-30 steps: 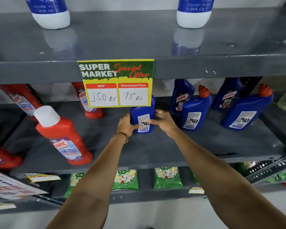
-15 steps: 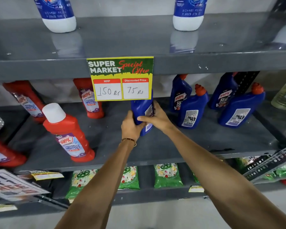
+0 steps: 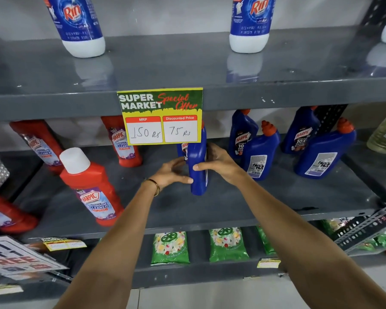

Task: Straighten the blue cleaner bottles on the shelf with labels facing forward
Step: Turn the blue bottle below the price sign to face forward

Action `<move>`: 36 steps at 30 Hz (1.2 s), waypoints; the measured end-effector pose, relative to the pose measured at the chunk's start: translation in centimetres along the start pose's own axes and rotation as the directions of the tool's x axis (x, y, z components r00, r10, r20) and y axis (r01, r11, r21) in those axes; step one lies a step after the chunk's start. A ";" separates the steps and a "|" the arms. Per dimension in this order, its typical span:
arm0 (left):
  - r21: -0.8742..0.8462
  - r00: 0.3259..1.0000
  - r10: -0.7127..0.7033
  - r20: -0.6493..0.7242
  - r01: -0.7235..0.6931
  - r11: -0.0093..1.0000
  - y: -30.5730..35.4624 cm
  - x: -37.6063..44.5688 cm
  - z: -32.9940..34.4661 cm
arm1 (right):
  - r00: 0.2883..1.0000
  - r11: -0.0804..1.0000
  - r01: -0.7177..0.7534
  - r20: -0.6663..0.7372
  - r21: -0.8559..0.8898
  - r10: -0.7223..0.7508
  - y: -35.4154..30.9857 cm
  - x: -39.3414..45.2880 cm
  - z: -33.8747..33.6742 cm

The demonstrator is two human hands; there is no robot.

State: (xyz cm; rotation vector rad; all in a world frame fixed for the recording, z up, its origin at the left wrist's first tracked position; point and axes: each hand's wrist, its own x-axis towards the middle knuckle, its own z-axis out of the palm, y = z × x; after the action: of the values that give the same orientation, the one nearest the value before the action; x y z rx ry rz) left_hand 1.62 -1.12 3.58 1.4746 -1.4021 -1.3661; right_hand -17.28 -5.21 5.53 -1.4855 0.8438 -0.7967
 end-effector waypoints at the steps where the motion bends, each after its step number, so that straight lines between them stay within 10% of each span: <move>1: -0.005 0.998 -0.011 0.066 0.012 1.000 0.3 -0.1 0.1 | 0.999 0.999 -0.015 0.050 0.030 0.013 -0.2 0.0 -0.3; 8: -0.145 0.963 -0.025 0.269 0.066 0.987 1.0 -0.3 1.7 | 0.967 0.978 -0.098 0.249 0.184 0.051 0.1 0.2 -1.3; 16: -0.182 0.993 -0.038 -0.111 0.018 0.983 1.2 0.4 3.7 | 0.971 0.925 -0.141 0.231 0.352 0.061 0.6 1.1 -1.7; 21: 0.228 0.871 0.109 -0.480 0.004 0.974 0.3 1.2 4.5 | 0.986 0.982 -0.117 0.136 0.149 0.097 1.1 1.6 -1.3; 36: 0.219 0.823 0.036 -0.567 0.109 0.970 -2.0 1.1 3.7 | 0.992 0.993 -0.113 0.054 0.036 0.111 1.7 2.9 -0.7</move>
State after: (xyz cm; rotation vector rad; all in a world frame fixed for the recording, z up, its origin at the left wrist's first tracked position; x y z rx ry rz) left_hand -1.59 -1.11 0.56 1.8798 -1.1682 -0.6805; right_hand -16.52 -8.13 3.87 -1.4055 0.8605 -0.6848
